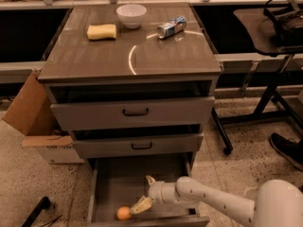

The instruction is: Place orange into bottom drawer

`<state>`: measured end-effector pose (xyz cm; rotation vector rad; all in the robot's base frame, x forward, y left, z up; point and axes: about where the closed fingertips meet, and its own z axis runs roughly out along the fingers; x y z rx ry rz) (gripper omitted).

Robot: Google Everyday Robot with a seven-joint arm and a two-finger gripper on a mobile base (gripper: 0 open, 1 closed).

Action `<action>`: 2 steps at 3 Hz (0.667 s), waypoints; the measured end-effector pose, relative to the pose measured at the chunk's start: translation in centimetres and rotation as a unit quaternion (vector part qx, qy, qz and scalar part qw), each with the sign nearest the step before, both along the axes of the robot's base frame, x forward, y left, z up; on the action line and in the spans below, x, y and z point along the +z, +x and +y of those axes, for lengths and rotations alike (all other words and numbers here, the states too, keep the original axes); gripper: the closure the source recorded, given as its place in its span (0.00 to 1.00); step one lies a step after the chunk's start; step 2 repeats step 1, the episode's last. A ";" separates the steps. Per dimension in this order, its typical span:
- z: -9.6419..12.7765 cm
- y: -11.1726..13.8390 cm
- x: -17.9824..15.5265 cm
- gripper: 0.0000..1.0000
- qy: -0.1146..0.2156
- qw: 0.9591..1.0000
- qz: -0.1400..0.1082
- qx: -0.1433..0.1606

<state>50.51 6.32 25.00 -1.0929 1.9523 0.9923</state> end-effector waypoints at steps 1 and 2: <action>-3.3 -1.2 3.1 0.00 0.006 1.000 -0.020 -0.002; -3.3 -1.2 3.1 0.00 0.006 1.000 -0.020 -0.002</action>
Offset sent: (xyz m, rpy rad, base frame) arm 0.0000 0.0000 0.0000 0.0000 0.0000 0.0000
